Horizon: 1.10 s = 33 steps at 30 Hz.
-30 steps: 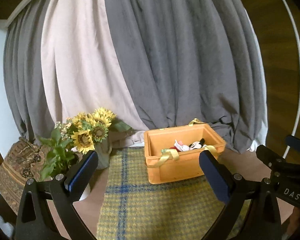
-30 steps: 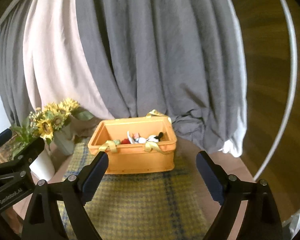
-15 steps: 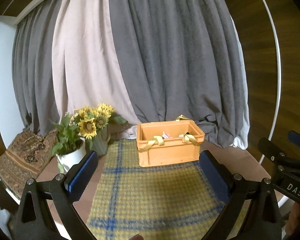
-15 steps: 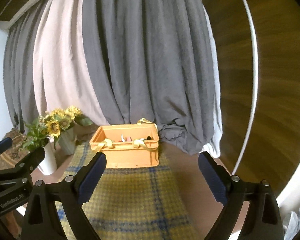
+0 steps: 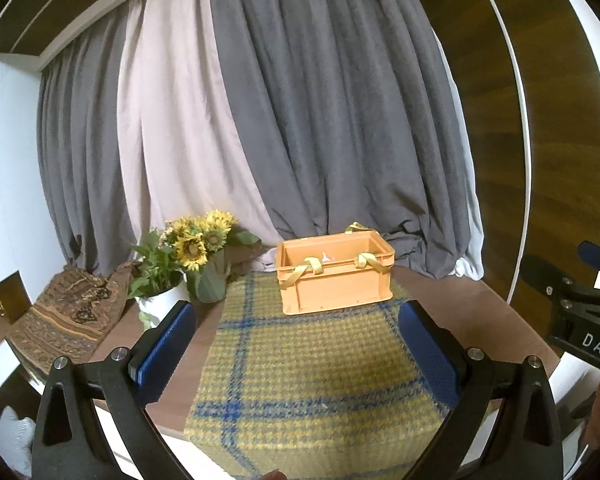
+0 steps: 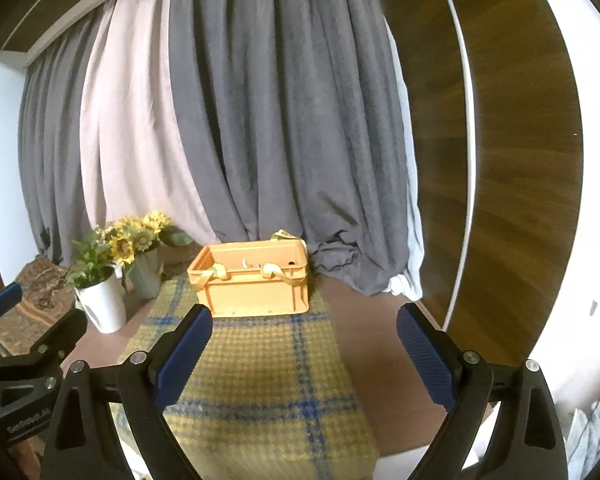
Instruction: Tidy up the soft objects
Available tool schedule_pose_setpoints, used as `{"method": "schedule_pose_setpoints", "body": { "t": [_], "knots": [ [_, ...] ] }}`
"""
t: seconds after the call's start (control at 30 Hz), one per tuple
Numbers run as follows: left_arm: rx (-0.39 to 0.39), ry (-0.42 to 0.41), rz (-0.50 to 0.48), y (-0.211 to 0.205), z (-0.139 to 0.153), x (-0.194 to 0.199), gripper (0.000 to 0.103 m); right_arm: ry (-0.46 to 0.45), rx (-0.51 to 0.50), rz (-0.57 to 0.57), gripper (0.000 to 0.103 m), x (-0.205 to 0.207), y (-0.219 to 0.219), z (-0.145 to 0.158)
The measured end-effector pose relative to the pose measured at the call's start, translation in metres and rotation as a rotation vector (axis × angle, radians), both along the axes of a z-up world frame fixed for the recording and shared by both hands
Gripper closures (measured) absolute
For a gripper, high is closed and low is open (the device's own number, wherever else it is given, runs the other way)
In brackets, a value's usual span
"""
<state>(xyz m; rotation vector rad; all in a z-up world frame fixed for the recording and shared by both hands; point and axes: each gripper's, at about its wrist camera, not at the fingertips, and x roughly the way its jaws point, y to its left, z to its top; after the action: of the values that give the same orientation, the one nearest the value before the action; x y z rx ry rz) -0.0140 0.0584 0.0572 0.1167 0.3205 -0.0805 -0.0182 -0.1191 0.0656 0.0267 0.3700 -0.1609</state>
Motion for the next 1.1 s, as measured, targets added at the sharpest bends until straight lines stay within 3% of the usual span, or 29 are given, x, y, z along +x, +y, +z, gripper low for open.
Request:
{"method": "schedule_pose_setpoints", "body": {
  "t": [0.53,1.1],
  "knots": [
    [-0.002,-0.005,0.031,-0.012,0.001,-0.034,0.000,0.009,-0.009,-0.003,0.009,-0.042,-0.011,-0.002],
    [0.002,-0.021,0.039,-0.014,0.006,-0.044,0.000,-0.009,-0.004,0.001,0.009,-0.054,-0.014,0.000]
  ]
}}
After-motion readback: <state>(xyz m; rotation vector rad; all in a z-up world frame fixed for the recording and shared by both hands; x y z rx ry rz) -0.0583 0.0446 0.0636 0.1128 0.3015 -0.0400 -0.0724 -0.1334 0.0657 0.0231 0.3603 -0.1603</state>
